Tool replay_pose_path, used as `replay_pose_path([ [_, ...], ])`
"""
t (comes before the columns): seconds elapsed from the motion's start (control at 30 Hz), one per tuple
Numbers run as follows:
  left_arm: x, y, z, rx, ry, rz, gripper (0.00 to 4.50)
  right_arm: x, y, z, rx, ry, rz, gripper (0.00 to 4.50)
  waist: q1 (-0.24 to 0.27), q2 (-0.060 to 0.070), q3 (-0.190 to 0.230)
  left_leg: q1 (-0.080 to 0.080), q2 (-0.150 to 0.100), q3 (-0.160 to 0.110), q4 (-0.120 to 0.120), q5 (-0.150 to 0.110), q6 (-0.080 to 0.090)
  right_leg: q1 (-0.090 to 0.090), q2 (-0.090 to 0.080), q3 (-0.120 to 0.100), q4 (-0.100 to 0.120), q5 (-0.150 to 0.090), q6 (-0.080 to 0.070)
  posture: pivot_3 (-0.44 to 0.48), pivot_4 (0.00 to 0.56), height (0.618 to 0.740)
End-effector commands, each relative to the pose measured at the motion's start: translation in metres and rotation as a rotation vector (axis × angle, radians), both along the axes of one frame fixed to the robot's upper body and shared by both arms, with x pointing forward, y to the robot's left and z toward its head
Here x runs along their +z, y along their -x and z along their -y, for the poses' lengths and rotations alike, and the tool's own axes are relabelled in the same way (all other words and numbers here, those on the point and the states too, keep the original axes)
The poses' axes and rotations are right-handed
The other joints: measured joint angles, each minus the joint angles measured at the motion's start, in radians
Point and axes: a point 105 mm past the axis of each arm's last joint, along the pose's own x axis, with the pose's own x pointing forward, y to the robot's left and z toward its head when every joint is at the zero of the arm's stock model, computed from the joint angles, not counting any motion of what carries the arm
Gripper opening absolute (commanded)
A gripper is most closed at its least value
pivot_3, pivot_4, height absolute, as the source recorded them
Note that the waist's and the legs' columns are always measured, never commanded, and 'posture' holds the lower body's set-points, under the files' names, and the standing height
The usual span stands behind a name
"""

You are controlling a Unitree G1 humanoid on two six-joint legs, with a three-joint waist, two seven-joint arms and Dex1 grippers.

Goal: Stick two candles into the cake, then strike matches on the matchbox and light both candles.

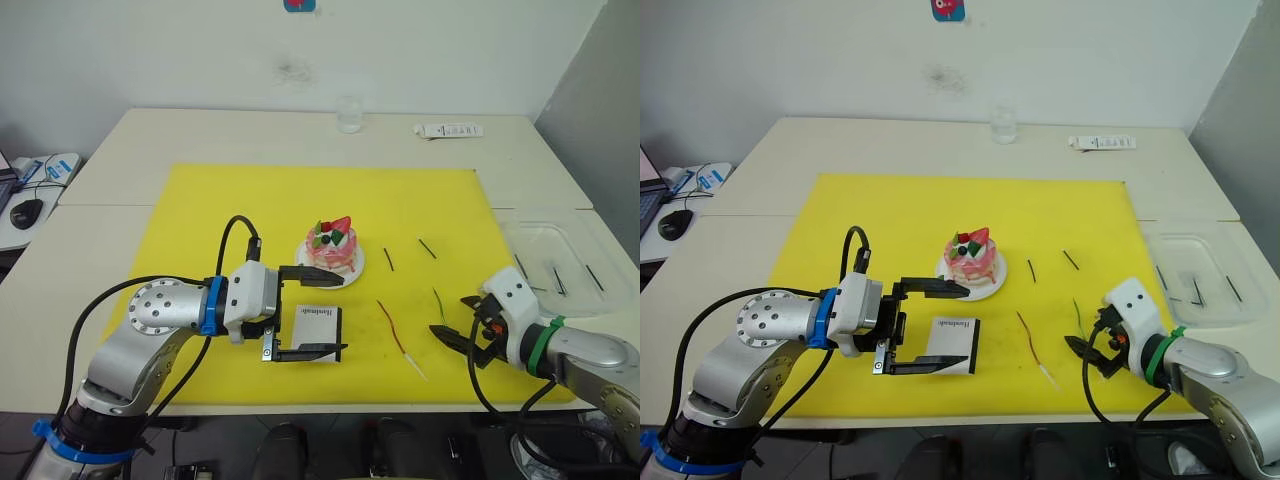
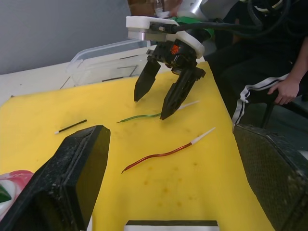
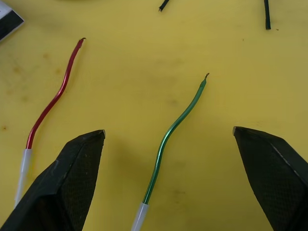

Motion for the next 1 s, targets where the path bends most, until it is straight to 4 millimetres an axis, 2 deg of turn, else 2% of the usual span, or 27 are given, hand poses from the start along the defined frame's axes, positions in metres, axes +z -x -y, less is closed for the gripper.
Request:
replay_pose_path([
  [0.03, 0.009, 0.005, 0.001, -0.005, 0.019, 0.044, 4.50, 0.006, -0.006, 0.002, -0.028, 0.024, 0.032, 4.30, 0.000, 0.000, 0.000, 0.000, 0.000, 0.000, 0.000, 0.000, 0.000, 0.000, 0.000, 0.000, 0.000, 0.000, 0.000, 0.000, 0.150, 0.740],
  [0.1, 0.008, 0.006, 0.000, -0.001, 0.017, 0.044, 4.50, 0.006, -0.006, 0.003, -0.039, 0.011, 0.009, 3.87, 0.000, 0.000, 0.000, 0.000, 0.000, 0.000, 0.000, 0.000, 0.000, 0.000, 0.000, 0.000, 0.000, 0.000, 0.000, 0.000, 0.150, 0.740],
  [0.23, 0.008, 0.006, 0.000, 0.006, 0.017, 0.045, 4.50, 0.008, -0.002, 0.002, -0.029, 0.011, -0.051, 2.45, 0.000, 0.000, 0.000, 0.000, 0.000, 0.000, 0.000, 0.000, 0.000, 0.000, 0.000, 0.000, 0.000, 0.000, 0.000, 0.000, 0.150, 0.740],
  [0.4, 0.008, 0.007, 0.001, 0.008, 0.021, 0.047, 4.50, 0.005, 0.002, -0.001, -0.036, 0.000, -0.097, 2.45, 0.000, 0.000, 0.000, 0.000, 0.000, 0.000, 0.000, 0.000, 0.000, 0.000, 0.000, 0.000, 0.000, 0.000, 0.000, 0.000, 0.150, 0.740],
  [0.8, 0.008, 0.007, 0.000, 0.023, 0.024, 0.046, 4.50, -0.011, 0.010, 0.011, -0.095, 0.008, -0.161, 2.45, 0.002, 0.000, 0.000, -0.001, 0.000, -0.001, 0.000, 0.000, 0.000, 0.000, 0.000, -0.001, 0.000, 0.000, 0.000, 0.000, 0.150, 0.740],
  [1.0, 0.006, 0.003, -0.001, 0.034, 0.023, 0.046, 4.50, -0.012, 0.008, 0.008, -0.101, -0.025, -0.176, 0.54, 0.001, 0.000, 0.000, -0.001, 0.000, -0.001, 0.000, 0.000, 0.000, 0.000, 0.000, -0.001, 0.000, 0.000, 0.000, 0.000, 0.150, 0.740],
])
